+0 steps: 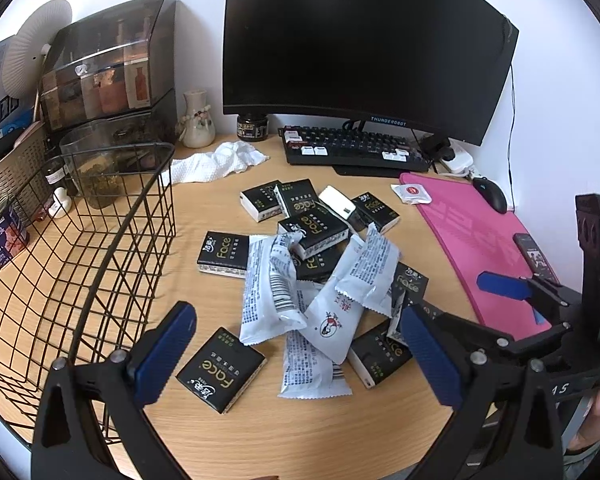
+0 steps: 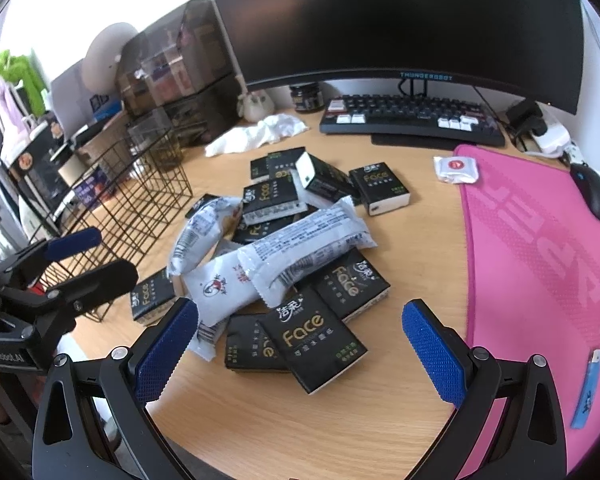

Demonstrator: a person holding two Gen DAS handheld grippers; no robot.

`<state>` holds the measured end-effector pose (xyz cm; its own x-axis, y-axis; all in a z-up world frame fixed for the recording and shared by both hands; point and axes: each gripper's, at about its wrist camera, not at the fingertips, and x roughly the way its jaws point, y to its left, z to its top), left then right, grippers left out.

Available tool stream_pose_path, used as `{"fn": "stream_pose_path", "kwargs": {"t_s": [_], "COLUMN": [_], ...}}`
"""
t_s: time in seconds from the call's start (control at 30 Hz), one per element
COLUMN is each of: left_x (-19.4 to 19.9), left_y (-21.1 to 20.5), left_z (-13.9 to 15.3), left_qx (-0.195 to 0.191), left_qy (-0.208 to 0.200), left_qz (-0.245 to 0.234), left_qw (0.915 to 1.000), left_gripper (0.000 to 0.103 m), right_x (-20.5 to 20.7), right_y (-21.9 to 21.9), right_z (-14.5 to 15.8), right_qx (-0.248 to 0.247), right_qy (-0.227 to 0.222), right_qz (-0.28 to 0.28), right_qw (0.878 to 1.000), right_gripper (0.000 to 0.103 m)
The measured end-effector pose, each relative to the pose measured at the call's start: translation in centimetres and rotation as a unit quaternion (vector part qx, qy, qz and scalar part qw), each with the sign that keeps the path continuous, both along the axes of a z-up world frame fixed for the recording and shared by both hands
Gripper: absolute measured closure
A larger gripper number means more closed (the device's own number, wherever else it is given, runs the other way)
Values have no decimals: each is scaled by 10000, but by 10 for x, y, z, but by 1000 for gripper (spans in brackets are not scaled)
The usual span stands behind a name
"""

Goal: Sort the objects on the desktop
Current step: 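Move both tools over the pile of black tissue packs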

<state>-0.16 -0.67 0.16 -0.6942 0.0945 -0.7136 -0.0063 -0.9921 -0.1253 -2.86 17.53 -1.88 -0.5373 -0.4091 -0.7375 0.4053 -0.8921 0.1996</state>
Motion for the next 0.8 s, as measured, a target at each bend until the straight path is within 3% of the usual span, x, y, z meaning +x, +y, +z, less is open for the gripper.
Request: {"fn": "stream_pose_path", "kwargs": {"t_s": [0.17,0.33,0.47,0.57,0.7,0.8], "left_x": [-3,-4,-4,-5,-4,-4], "left_y": [-4,-10,-6,-5,0,1], "left_z": [-1,-1,0,-2,-2,-2], "left_qx": [82,551,299,336,-5,16], "left_qy": [-77,-178,-198,-225,-198,-188], "left_qz": [136,1,-46,-77,-66,-93], "left_qw": [9998,9983,9993,9992,9998,9998], "left_gripper": [1,1,1,1,1,1], "right_x": [-1,7,6,0,-1,-1], "right_y": [-1,-3,10,20,24,21], "right_z": [1,6,6,5,7,7], "right_qx": [59,330,18,-96,-123,-81], "right_qy": [-28,310,290,236,249,280], "right_qz": [32,-50,-230,-426,-503,-487], "right_qw": [10000,9990,9993,9988,9983,9984], "right_gripper": [0,0,0,0,0,0]}}
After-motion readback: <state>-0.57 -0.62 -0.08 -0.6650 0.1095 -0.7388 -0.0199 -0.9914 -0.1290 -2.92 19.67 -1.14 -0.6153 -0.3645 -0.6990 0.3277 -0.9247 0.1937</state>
